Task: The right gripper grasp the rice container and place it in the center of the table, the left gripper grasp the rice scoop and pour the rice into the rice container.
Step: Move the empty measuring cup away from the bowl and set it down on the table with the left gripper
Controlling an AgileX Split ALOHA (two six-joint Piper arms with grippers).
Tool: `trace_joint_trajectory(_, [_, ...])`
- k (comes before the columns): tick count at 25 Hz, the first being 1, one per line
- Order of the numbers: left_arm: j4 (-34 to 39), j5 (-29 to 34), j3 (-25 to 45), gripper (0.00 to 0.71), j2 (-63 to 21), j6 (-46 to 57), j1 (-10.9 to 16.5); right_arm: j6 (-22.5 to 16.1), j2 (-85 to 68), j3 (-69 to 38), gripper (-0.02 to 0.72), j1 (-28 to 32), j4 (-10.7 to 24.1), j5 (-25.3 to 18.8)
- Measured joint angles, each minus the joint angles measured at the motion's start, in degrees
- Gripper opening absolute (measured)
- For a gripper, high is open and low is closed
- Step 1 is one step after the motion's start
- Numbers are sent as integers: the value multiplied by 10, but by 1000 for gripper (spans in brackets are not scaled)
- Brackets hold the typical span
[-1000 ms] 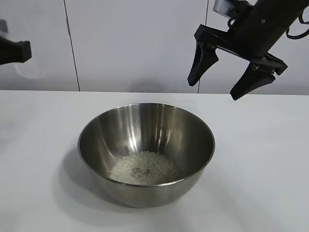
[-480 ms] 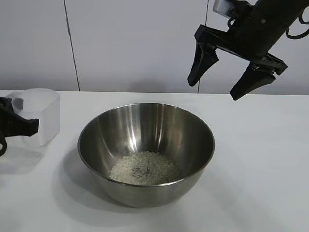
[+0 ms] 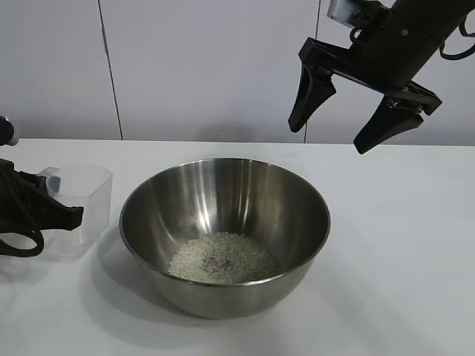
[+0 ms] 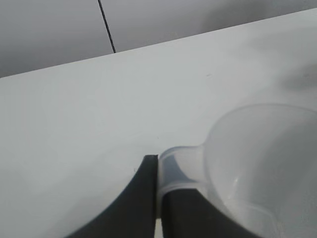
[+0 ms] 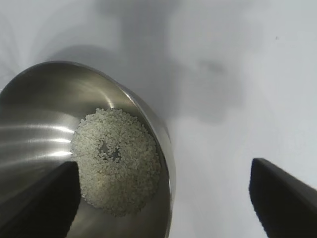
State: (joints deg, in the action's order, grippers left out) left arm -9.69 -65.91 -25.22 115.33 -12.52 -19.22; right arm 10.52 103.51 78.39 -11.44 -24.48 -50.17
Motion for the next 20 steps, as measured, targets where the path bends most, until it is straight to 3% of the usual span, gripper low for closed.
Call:
trace_joint_trajectory(12, [-5,-1,-23,10,36,11,22,0,0,0,639,0,-1,0])
trace_joint_trajectory(20, [-5,-1,-23,132,36,12,22,0,0,0,639,0,-1,-1])
